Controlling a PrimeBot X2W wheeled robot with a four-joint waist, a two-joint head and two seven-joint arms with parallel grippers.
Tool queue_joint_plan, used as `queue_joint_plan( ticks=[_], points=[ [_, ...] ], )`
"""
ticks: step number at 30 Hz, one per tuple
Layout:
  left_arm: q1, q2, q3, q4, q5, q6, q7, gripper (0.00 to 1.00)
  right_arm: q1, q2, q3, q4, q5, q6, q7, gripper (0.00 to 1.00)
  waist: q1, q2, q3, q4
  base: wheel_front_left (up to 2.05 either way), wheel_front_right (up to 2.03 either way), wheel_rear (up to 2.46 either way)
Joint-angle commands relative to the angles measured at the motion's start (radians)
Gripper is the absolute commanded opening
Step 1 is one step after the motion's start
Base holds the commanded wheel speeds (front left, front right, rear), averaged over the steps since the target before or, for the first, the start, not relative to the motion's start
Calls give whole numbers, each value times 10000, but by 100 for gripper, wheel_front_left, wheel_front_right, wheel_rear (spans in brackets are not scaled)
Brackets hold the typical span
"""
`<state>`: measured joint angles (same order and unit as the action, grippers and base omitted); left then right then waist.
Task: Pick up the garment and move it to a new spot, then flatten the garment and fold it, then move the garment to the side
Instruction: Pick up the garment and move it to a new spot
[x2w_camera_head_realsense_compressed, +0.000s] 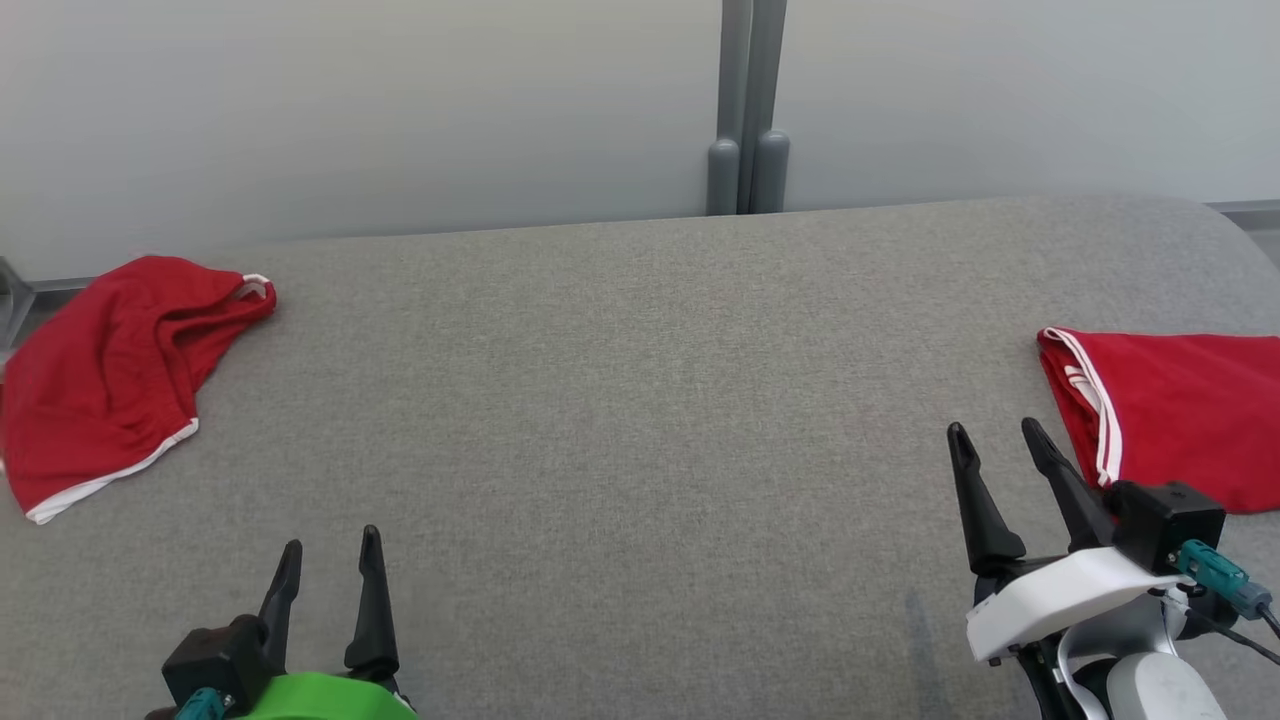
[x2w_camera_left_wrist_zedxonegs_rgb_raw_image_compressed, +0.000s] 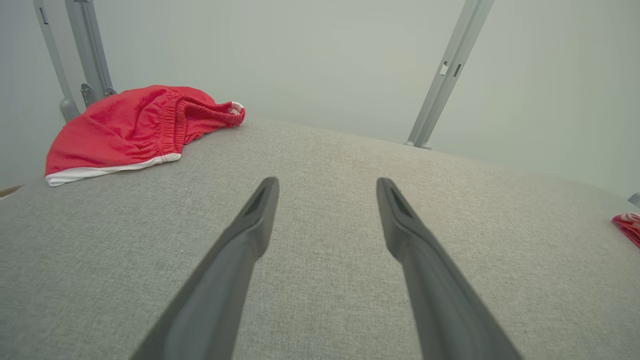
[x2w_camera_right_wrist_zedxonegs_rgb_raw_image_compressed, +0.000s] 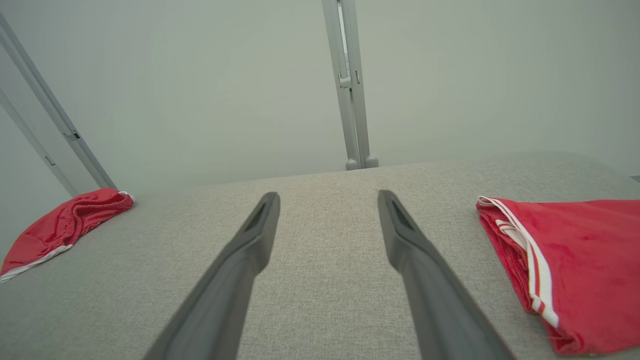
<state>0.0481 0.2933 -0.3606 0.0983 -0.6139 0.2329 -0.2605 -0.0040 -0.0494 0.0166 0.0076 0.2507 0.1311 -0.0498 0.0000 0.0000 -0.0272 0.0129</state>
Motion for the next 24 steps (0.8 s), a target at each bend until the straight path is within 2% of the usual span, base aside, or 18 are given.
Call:
queue_joint_plan(
  ticks=[1, 8, 21, 24],
  points=[
    [-204, 84, 19, 23, 94, -28, 10, 100, 119, -24, -31, -84, -72, -8, 42, 100, 0, 0, 6, 193, 0, 0, 0],
    [-310, 285, 109, -36, 143, 14, 62, 100, 174, -23, -32, -207, 2, -8, 50, 100, 0, 0, -18, 1364, 0, 0, 0],
    [-2, 489, 60, -338, 213, 193, 221, 100, 137, -23, -84, -134, 162, -8, -136, 100, 0, 0, -95, 4903, 0, 0, 0],
    [200, 503, 312, -592, 106, 370, 133, 100, -194, -21, 262, -97, 72, -4, -5, 100, 0, 0, 138, 5086, 0, 0, 0]
  ],
)
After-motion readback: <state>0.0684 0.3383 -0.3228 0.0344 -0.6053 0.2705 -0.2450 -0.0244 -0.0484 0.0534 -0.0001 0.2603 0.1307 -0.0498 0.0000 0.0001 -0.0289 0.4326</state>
